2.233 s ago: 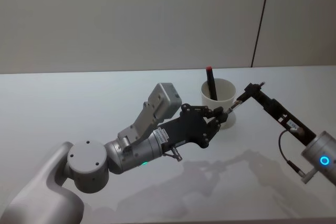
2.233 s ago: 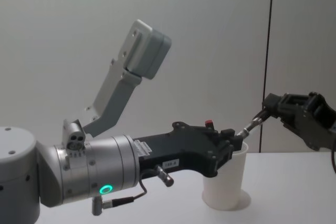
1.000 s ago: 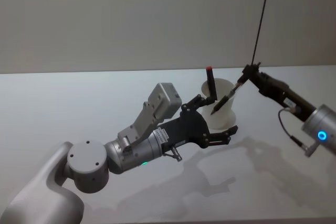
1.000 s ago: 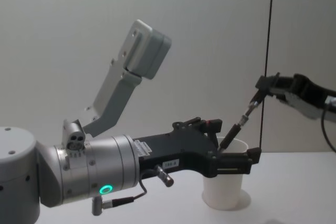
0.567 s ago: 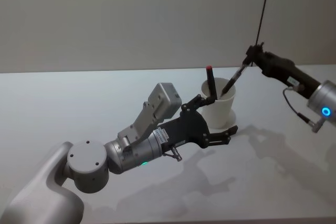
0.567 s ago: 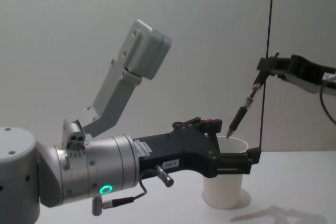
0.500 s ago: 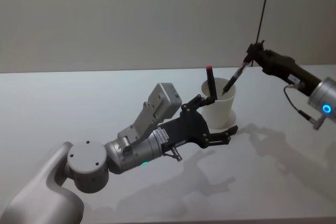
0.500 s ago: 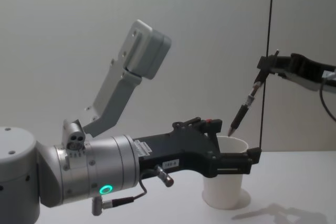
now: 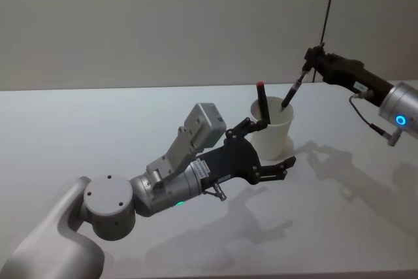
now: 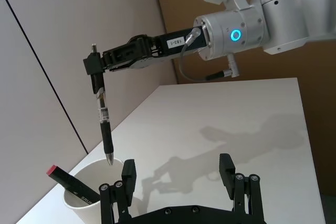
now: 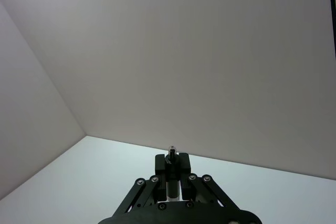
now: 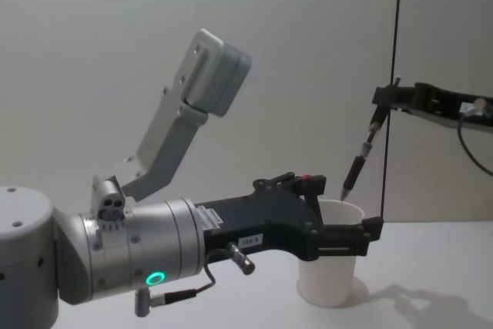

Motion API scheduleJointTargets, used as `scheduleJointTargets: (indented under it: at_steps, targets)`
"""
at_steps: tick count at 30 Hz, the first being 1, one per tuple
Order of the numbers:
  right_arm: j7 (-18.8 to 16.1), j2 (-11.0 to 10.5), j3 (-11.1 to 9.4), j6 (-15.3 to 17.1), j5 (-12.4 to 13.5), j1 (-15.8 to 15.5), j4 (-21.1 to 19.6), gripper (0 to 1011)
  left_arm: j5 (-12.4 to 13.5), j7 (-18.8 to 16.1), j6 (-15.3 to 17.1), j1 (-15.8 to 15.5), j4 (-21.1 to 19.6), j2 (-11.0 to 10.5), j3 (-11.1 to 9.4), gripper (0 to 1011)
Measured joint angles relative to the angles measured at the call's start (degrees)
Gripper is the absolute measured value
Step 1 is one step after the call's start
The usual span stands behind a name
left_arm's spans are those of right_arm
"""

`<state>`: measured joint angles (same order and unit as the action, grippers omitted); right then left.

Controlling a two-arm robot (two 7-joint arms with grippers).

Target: Place the pen into the pen holder.

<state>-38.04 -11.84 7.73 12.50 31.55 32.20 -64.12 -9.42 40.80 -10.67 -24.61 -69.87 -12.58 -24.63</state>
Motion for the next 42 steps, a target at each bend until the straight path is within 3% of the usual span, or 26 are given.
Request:
scheduleJointTargets:
  at_steps: [28,42]
  targets:
    - [-2.76,3.33,4.30,-6.53,-4.18,8.99,17.74,132,0.00,0.00,0.00,0.00,0.00,0.00,0.00,1004]
    - [-2.93,3.98,5.39,-8.01,-4.49,10.08,20.41,550,0.00,0.00,0.00,0.00,0.00,0.00,0.00,1004]
